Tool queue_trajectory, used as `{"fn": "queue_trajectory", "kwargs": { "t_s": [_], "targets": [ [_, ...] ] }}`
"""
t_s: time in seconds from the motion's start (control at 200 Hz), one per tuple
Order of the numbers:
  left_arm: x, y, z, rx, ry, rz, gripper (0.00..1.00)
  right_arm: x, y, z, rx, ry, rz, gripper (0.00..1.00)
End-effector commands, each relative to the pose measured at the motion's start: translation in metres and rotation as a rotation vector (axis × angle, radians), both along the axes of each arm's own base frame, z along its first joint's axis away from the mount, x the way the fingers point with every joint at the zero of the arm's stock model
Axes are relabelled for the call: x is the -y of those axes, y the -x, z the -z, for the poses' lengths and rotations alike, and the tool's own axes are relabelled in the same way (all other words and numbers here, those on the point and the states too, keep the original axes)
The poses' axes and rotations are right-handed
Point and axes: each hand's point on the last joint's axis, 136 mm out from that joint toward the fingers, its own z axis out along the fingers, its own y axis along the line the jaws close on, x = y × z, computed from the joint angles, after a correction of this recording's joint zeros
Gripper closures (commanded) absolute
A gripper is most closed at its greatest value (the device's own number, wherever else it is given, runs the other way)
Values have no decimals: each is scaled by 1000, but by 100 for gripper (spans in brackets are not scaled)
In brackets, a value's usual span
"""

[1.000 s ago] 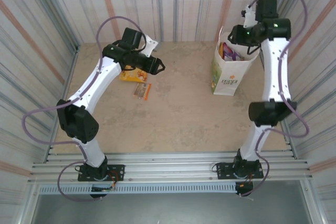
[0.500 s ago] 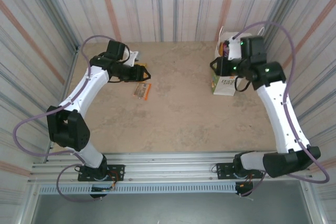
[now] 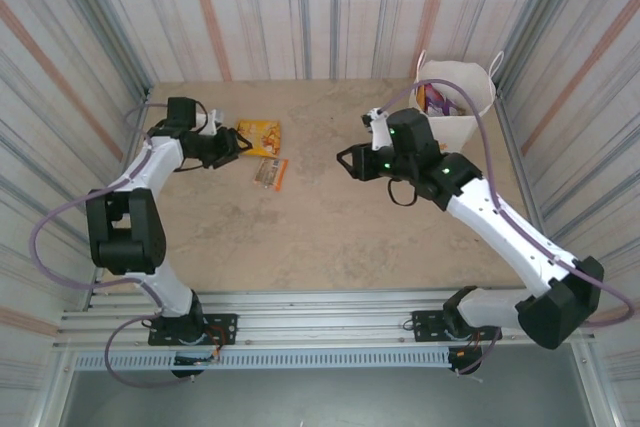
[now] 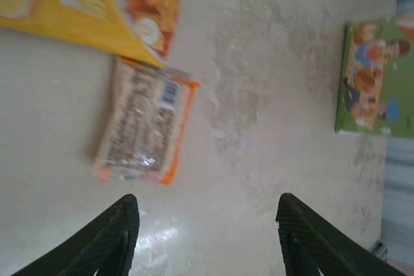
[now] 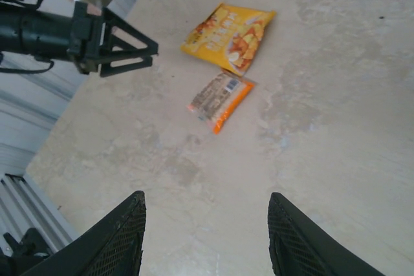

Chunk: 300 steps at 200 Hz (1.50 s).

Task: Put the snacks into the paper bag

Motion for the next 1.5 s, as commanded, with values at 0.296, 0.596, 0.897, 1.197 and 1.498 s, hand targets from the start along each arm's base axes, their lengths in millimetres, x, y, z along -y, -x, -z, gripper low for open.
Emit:
{"fn": "queue_trajectory", "kwargs": {
  "t_s": [0.296, 0.596, 0.897, 1.197, 1.498],
  "targets": [
    [-45, -69, 47, -62, -30, -149, 40, -70, -31, 27, -32, -42, -75, 47],
    [-57, -95, 81, -124, -75, -171, 39, -97, -49, 44, -64, -23, -143, 47],
    [-59, -110, 98, -151, -88, -168, 39, -108, -68, 54, -107, -45, -175, 47],
    [-58, -111, 102, -159, -81, -158, 40, -107, -79, 59, -131, -63, -179, 48],
    [-53, -103, 53, -64, -63, -139, 39, -105, -78, 57, -135, -67, -180, 48]
  ]
}}
